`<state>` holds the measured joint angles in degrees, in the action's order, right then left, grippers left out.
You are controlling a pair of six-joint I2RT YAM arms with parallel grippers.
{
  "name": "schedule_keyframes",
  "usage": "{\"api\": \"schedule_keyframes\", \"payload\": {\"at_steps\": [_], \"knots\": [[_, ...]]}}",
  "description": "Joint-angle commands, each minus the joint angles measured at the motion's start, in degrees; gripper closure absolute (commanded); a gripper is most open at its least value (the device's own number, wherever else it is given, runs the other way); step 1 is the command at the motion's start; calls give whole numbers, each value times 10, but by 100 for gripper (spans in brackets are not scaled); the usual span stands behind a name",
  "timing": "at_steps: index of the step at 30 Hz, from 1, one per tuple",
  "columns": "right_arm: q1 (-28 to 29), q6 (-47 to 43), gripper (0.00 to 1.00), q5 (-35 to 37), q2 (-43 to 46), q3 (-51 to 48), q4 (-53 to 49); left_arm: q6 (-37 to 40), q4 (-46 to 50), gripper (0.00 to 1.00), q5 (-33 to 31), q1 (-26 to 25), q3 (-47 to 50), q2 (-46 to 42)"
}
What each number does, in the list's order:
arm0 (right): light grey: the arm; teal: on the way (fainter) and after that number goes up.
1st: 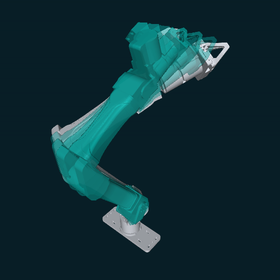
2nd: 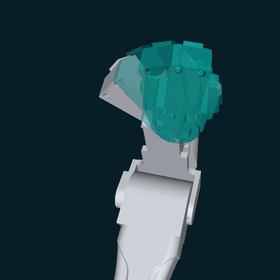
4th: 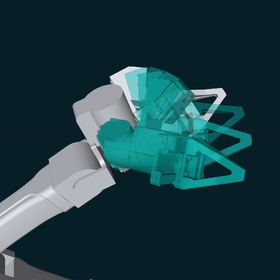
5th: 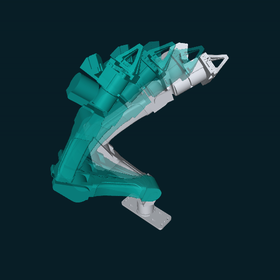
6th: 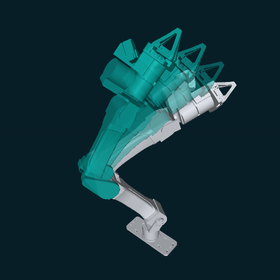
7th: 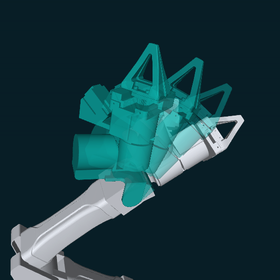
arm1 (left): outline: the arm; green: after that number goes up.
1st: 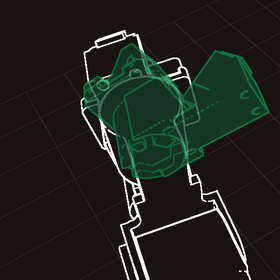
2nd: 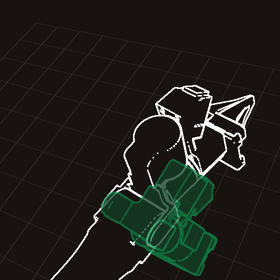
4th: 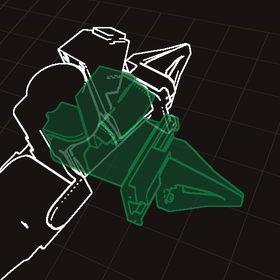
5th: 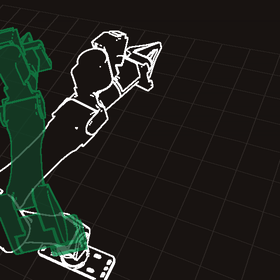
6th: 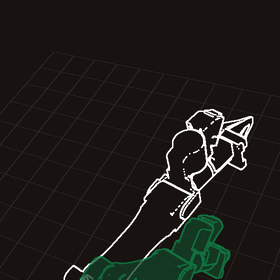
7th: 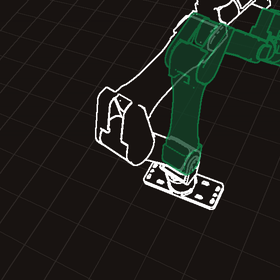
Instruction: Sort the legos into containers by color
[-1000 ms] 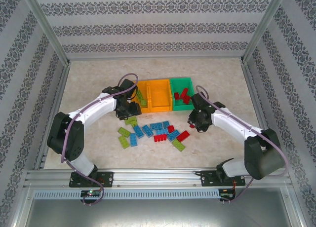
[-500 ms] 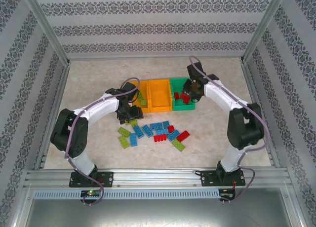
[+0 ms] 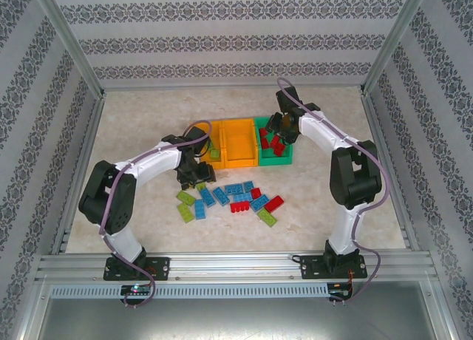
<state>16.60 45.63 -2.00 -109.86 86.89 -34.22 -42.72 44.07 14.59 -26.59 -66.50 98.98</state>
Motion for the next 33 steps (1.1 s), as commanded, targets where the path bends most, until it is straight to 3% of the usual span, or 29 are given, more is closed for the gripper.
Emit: {"api": "schedule_keyframes", "payload": {"at_steps": [1,9,18,25,29,33], "knots": [[-3,-3,39,0,57,-27,-3,-6,-6,35,0,-6,3,14],[0,-5,38,19,154,-118,-5,5,-8,42,-9,-6,-9,43],[45,-51,32,47,272,-250,-3,9,-13,67,-16,-6,-26,48],[105,-78,24,54,373,-369,22,26,26,69,-42,-6,-53,10],[159,-82,16,53,418,-423,27,40,51,69,-65,-6,-101,-4],[208,-74,15,31,437,-463,30,59,59,69,-73,1,-162,10]]}}
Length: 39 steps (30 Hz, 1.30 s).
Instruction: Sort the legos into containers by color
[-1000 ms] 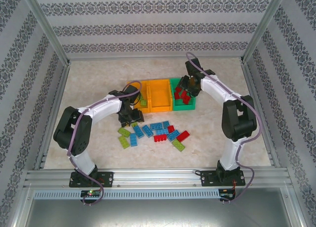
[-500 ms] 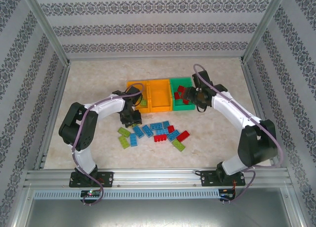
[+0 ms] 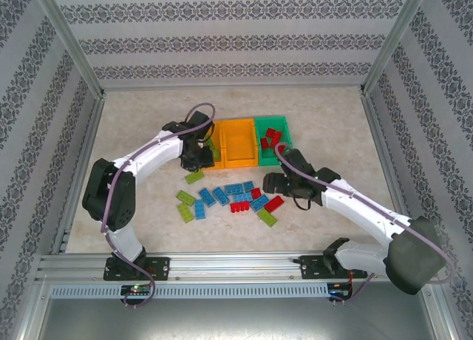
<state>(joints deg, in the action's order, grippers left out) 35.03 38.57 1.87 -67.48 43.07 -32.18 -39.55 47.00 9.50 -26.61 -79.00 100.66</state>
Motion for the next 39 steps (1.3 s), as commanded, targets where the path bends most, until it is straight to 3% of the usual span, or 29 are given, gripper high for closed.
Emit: {"api": "schedule_keyframes", "payload": {"at_steps": [1,9,18,25,32,39], "knots": [[36,-1,15,-10,16,-32,12,31,29,69,-21,6,-49,0],[92,5,13,-40,-10,-45,9,64,27,69,-7,53,-165,103],[134,-26,15,-52,-83,-24,-13,62,29,63,5,58,-232,172],[146,-31,19,-6,-140,9,-53,63,17,54,13,58,-210,153],[150,-54,20,-7,-177,23,-47,66,-9,44,20,58,-150,105],[160,-71,32,-11,-215,39,-51,53,-35,31,10,58,-105,61]]}}
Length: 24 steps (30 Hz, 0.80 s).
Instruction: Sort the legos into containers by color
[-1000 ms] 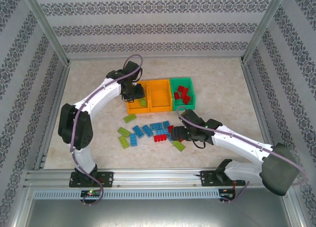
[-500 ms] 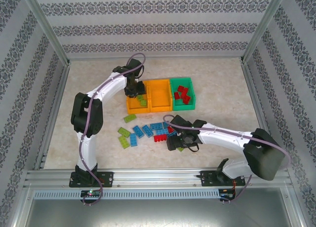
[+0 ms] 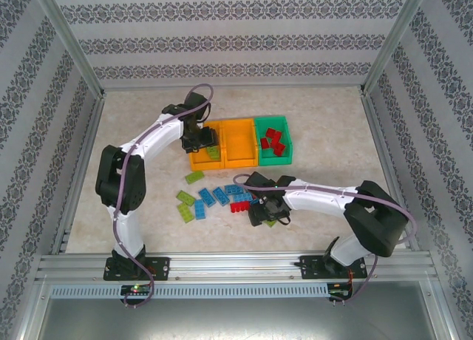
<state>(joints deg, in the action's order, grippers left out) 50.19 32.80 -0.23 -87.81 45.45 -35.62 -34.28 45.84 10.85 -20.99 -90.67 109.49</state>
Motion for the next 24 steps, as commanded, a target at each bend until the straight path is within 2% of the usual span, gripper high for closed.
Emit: {"api": "schedule_keyframes", "payload": {"at_steps": [1,6,13,17,24], "knots": [[9,-14,34,10,-16,16,-17,0,-26,29,-4,2,14,-32],[20,-22,49,11,-21,19,-23,12,-25,19,-18,2,19,-50],[31,-36,66,2,-2,27,-22,28,-17,16,-39,4,39,-73],[30,-39,69,-6,14,48,-19,24,-22,15,-43,8,58,-84],[4,-51,70,-67,38,124,26,25,-18,15,-55,15,84,-108]]}}
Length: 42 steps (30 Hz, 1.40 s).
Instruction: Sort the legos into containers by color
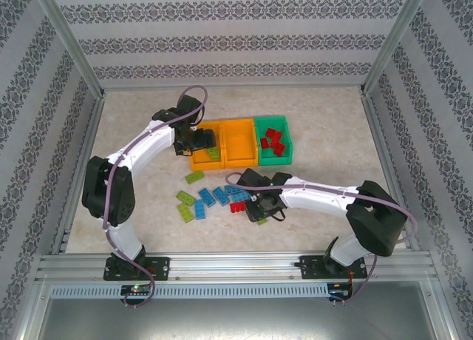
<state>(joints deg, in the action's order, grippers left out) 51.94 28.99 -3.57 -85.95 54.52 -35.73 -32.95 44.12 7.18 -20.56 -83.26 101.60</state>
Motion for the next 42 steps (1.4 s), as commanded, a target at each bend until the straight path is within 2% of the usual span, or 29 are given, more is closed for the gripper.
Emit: {"api": "schedule_keyframes", "payload": {"at_steps": [1,6,13,19,24,29,33,36,38,42], "knots": [[-25,-12,70,-45,19,45,40,13,0,15,-21,12,14,-34],[-87,9,72,-125,-28,118,105,11,1,14,-31,18,46,-60],[-145,78,72,-210,-169,284,164,-3,-4,14,-28,22,108,-105],[-162,107,72,-212,-298,442,124,-13,-4,13,-17,23,150,-131],[-177,130,71,-211,-384,531,95,-28,-25,13,18,23,182,-148],[-182,137,65,-181,-431,589,63,-48,-48,13,70,23,206,-139],[-185,146,58,-164,-446,606,54,-58,-54,10,89,18,210,-124],[-185,143,49,-156,-453,619,34,-63,-46,9,89,15,203,-108],[-185,145,38,-152,-451,620,27,-70,-49,8,97,12,199,-96],[-184,149,30,-139,-428,610,31,-82,-31,6,96,7,180,-69]]}}
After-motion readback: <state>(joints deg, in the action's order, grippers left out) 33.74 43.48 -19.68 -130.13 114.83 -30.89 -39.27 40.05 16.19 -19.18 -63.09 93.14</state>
